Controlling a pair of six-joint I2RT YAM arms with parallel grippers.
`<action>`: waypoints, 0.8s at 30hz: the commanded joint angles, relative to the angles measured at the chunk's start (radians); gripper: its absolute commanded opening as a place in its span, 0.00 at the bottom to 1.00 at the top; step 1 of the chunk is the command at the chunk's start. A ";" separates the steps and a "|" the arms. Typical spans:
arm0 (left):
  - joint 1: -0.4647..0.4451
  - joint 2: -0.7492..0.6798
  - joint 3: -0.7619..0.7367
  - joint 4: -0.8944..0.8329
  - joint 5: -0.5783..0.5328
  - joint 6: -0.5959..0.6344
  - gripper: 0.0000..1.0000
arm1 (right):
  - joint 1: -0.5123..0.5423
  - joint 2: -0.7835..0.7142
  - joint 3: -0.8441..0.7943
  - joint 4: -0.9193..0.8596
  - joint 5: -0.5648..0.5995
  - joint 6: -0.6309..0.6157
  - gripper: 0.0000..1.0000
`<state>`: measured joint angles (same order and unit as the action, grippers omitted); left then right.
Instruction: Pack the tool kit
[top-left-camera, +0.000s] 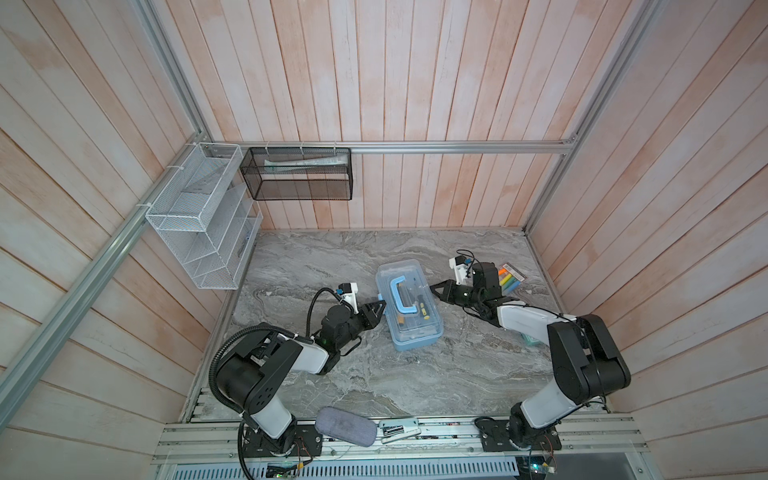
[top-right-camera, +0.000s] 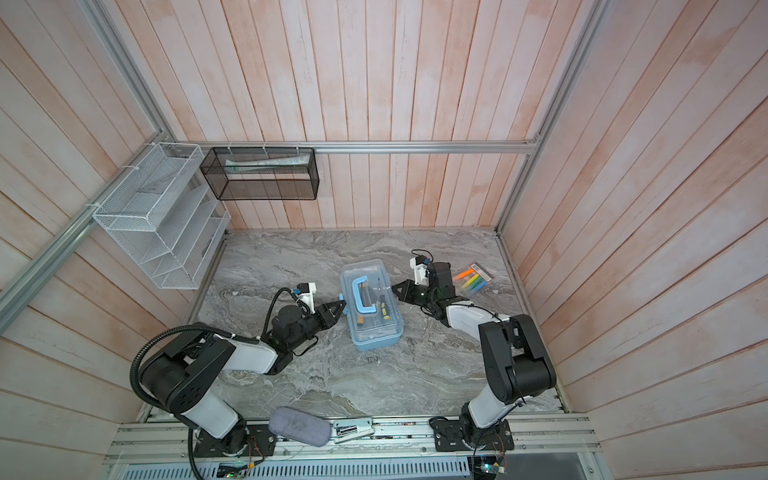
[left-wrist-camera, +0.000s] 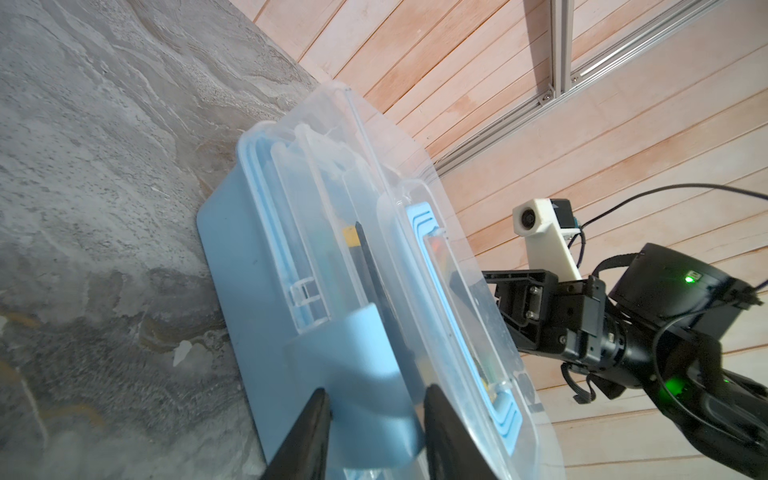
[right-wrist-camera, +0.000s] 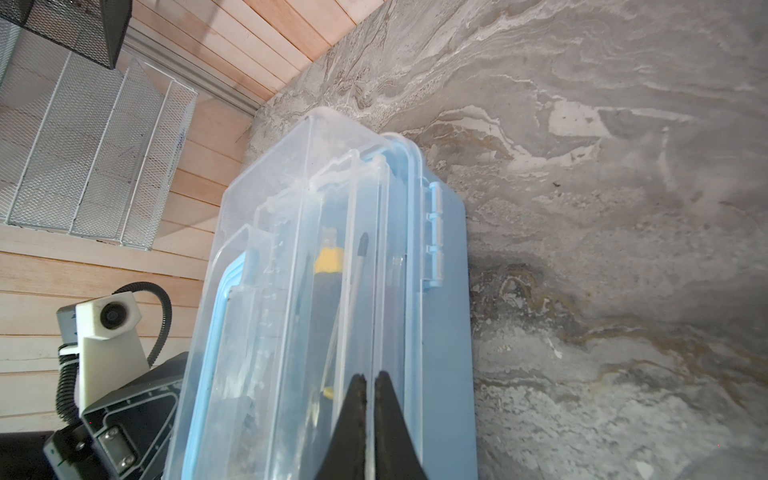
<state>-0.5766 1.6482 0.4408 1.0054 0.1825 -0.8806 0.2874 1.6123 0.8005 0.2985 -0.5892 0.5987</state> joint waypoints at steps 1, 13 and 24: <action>-0.001 0.019 -0.012 0.035 0.011 0.000 0.39 | 0.021 0.022 0.000 -0.005 -0.052 -0.011 0.08; 0.010 0.026 -0.015 0.064 0.027 -0.023 0.44 | 0.020 0.032 0.006 -0.007 -0.060 -0.016 0.08; 0.024 0.022 -0.007 0.075 0.059 -0.044 0.44 | 0.021 0.039 0.006 -0.005 -0.060 -0.014 0.07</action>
<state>-0.5587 1.6657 0.4393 1.0431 0.2169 -0.9176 0.2874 1.6295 0.8005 0.2981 -0.5907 0.5983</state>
